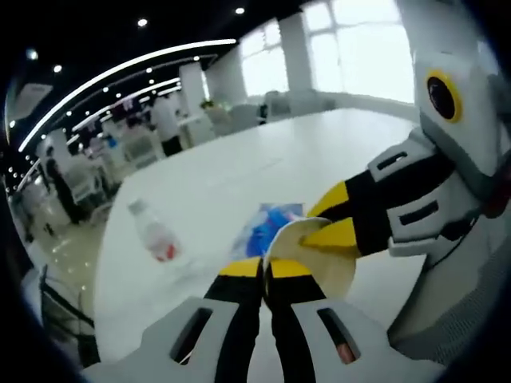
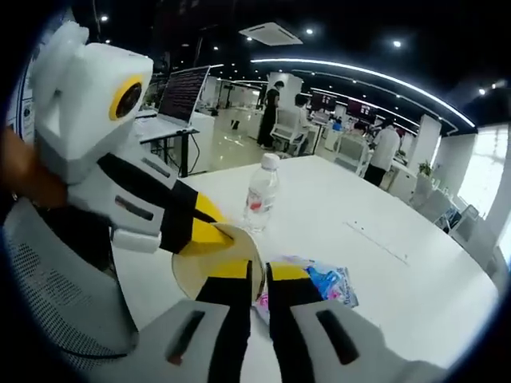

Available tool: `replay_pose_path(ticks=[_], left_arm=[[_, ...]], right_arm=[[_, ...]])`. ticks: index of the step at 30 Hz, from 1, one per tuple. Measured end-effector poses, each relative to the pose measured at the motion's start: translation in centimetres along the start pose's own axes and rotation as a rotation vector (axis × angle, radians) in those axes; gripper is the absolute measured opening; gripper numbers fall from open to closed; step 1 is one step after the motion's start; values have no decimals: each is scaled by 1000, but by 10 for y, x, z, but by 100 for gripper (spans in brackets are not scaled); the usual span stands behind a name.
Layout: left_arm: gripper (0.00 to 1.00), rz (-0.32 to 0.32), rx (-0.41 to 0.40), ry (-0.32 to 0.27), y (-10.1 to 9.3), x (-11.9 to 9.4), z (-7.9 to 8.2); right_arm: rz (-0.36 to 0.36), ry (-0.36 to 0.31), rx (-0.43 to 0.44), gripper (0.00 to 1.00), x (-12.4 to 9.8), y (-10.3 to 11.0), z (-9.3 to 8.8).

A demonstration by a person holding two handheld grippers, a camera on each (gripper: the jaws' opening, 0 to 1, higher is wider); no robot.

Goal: Arrange the tabletop items into an orderly group along one side of the table until the central work area is clear of visible clutter.

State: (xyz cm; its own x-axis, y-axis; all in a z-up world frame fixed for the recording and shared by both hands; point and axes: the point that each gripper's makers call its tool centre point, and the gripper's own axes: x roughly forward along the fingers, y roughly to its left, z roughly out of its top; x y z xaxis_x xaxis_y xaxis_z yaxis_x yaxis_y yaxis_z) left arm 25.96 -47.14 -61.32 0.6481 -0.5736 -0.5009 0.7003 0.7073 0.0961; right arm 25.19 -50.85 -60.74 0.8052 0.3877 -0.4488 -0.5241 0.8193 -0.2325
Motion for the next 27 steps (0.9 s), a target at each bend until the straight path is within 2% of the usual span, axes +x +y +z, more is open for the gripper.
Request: replay_pose_path(ticks=[4,12,15,17,18,27], left_arm=[[0,-1,-91,5,2,-1,-2],[1,14,-122,4,1,-1,-1],[6,7,-95,-36,-2,-3,6],[17,-3,-33,-108,-4,-5,18],[20,-5,-28,-116,-6,-7,20],[32,-18,8,-234,-11,-25,42]], right_arm=[[-5,5,-5,1,0,-1,0],[-10,20,-48,0,0,0,-1],[-10,31,-24,0,1,-5,-3],[-4,42,38,0,2,-9,-5],[-5,43,48,0,2,-13,-5],[6,65,91,0,5,-27,-4]])
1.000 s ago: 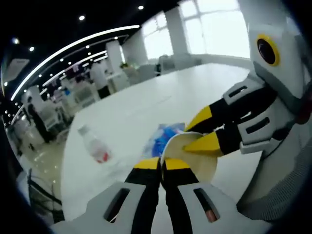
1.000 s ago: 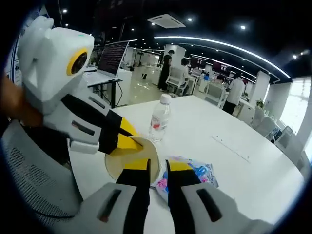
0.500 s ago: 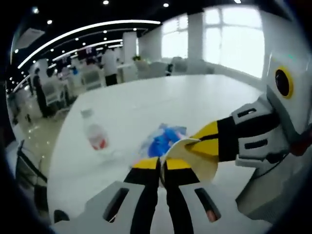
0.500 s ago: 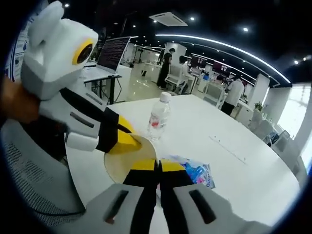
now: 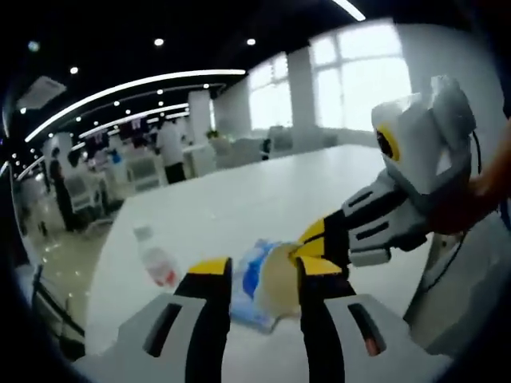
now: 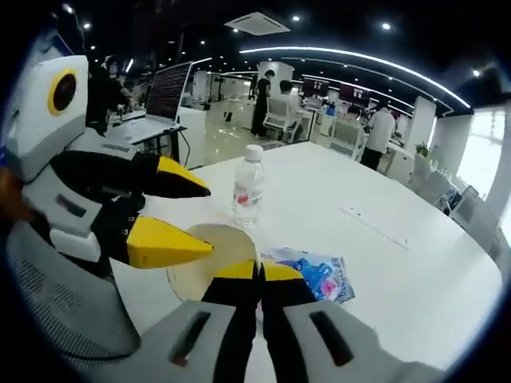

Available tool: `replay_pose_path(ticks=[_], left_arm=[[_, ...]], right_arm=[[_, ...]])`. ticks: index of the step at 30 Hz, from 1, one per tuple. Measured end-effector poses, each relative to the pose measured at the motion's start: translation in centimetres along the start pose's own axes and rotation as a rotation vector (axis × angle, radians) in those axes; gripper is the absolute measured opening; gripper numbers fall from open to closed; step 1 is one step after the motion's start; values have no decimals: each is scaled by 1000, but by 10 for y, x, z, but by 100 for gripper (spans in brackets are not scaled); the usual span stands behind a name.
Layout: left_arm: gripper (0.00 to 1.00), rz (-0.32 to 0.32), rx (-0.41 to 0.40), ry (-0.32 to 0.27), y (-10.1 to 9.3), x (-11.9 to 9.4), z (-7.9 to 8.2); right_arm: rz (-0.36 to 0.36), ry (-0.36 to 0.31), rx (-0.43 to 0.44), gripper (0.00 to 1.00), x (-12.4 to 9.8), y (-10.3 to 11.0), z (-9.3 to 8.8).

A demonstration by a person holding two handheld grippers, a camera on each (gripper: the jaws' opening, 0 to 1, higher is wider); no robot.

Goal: Arrange the tabletop items into an orderly group along one side of the table until the central work area is clear of visible clutter.

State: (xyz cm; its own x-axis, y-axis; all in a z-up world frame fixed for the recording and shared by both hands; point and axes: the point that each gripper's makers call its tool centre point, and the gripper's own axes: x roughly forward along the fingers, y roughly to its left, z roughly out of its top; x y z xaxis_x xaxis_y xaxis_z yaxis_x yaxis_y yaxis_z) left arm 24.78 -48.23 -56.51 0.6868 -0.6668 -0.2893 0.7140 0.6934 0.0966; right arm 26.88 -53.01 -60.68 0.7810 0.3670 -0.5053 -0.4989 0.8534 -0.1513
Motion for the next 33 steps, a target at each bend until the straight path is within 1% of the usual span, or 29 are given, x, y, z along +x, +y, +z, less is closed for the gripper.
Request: replay_pose_path(ticks=[4,9,12,14,17,19,23,26,27,28,29,30,33], left_arm=[[36,-5,27,-24,-1,-8,5],[39,-9,21,-30,1,-19,6],[42,-12,22,-33,1,-27,6],[44,-17,25,-29,-1,-32,3],[45,-35,9,-22,-5,-41,-2],[49,-45,2,-26,-8,-46,-5],[53,-58,-20,-18,-15,-55,-12],[59,-57,-30,-25,-19,-59,-15],[60,-61,-19,-20,-22,-61,-16],[60,-57,1,-14,-23,-61,-16],[61,-56,5,-15,-23,-61,-15],[62,-55,2,-25,-24,-63,-13],[65,-61,-20,-29,-27,-64,-12]], right_arm=[[9,9,9,0,2,-3,1],[23,22,22,0,4,-6,2],[40,35,48,0,8,-9,3],[46,40,58,0,9,-10,4],[61,50,81,0,12,-12,6],[71,60,99,0,15,-15,9],[86,68,107,0,21,-18,14],[98,75,111,0,27,-18,17],[104,80,113,0,30,-18,17],[106,85,112,0,33,-19,17],[107,87,111,0,34,-19,18],[113,94,107,0,38,-19,18],[126,105,112,0,45,-19,20]])
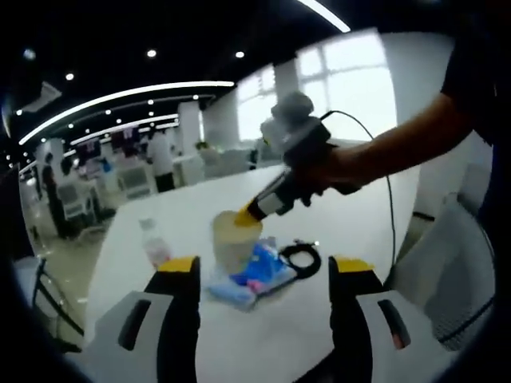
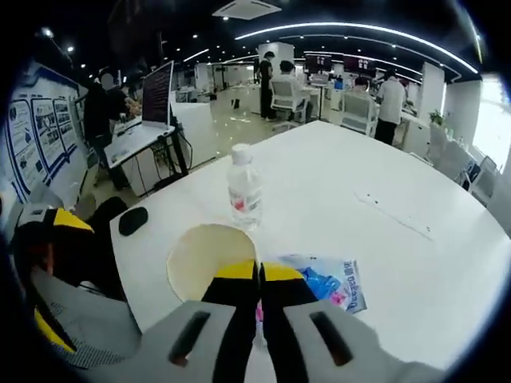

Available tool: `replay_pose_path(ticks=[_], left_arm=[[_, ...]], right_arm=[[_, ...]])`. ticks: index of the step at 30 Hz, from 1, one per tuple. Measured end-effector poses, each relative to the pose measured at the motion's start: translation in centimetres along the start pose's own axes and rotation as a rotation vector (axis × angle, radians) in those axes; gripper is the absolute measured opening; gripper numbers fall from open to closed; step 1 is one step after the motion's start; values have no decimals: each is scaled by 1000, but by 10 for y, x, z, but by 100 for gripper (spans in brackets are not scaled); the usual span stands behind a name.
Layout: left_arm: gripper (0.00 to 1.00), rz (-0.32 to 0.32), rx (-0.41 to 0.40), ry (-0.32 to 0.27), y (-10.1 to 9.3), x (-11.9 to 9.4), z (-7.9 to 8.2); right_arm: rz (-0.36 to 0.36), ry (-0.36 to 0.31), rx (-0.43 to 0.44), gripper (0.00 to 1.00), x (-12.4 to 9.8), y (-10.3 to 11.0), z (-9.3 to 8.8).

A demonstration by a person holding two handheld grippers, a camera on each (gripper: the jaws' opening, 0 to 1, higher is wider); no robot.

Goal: Arrange the tabletop items into an orderly group along one side of the table until the central work area is clear of visible clutter.

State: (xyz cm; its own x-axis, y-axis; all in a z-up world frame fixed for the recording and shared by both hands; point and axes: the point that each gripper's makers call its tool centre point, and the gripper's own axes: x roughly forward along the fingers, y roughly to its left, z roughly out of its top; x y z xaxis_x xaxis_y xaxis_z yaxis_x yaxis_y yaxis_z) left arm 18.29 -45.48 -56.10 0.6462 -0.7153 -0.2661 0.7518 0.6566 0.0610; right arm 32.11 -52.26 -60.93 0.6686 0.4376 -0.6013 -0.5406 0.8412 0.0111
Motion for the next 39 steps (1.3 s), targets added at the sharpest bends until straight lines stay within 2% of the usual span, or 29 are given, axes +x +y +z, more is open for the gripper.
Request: replay_pose_path(ticks=[3,8,15,17,23,29,34,39], left_arm=[[66,-9,9,-8,-4,-1,3],[71,-14,15,9,-8,-5,-1],[78,-4,-34,18,-6,-12,-12],[80,-8,-62,30,-7,-12,-19],[89,-17,-76,7,-6,-6,-20],[96,-35,-85,39,-8,-2,-30],[100,-20,-113,59,-3,-2,-37],[100,-33,-105,73,-7,-1,-40]], right_arm=[[3,6,0,0,6,-4,3],[9,21,41,0,19,-13,6],[5,43,57,0,36,-22,8],[1,53,57,0,45,-27,9],[-1,67,78,0,62,-35,10],[-30,71,82,0,78,-45,11],[-47,79,104,0,87,-49,8],[-50,92,102,0,96,-50,3]])
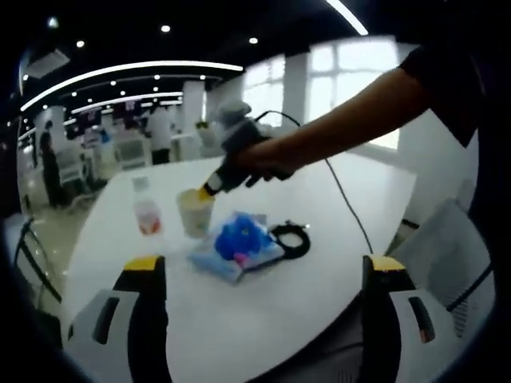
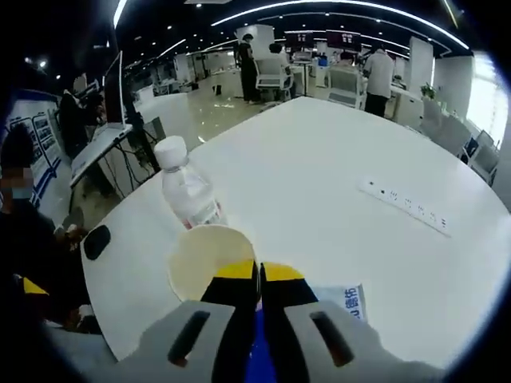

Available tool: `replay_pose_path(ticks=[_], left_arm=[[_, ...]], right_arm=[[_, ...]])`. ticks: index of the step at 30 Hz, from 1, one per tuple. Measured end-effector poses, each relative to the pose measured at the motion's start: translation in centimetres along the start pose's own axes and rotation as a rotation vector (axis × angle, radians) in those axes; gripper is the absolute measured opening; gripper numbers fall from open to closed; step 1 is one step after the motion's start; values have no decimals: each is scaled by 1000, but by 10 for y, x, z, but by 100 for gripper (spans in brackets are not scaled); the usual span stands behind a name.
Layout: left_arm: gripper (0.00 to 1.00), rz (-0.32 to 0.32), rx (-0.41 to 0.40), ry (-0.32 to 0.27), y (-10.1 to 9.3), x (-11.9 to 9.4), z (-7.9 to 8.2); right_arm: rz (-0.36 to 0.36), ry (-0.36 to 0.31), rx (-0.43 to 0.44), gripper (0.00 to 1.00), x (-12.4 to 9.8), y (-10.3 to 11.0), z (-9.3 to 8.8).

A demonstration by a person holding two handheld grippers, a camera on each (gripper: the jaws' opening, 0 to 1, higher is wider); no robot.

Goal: Arrange the tabletop items into an orderly group along one side of the table until the central work area is clear of visible clutter.

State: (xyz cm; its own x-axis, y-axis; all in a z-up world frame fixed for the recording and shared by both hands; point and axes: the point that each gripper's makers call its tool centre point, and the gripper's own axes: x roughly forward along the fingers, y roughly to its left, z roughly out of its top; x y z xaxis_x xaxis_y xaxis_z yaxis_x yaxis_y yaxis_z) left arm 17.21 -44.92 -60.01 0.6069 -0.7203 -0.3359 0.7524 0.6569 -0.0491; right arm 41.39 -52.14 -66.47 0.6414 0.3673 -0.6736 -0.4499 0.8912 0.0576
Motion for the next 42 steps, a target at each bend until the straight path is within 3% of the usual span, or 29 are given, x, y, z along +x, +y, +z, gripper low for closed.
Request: replay_pose_path(ticks=[7,11,15,32,42], left_arm=[[100,11,8,7,2,1,-2],[100,47,24,33,9,0,-7],[100,72,10,22,15,-1,-6],[94,105,24,48,24,-2,-13],[91,116,35,57,25,-3,-14]], right_arm=[[3,2,43,0,12,-3,-4],[1,7,54,0,22,-6,-4],[3,9,71,0,31,-8,-4],[7,43,76,1,63,-11,-5],[14,44,71,1,69,-7,-1]])
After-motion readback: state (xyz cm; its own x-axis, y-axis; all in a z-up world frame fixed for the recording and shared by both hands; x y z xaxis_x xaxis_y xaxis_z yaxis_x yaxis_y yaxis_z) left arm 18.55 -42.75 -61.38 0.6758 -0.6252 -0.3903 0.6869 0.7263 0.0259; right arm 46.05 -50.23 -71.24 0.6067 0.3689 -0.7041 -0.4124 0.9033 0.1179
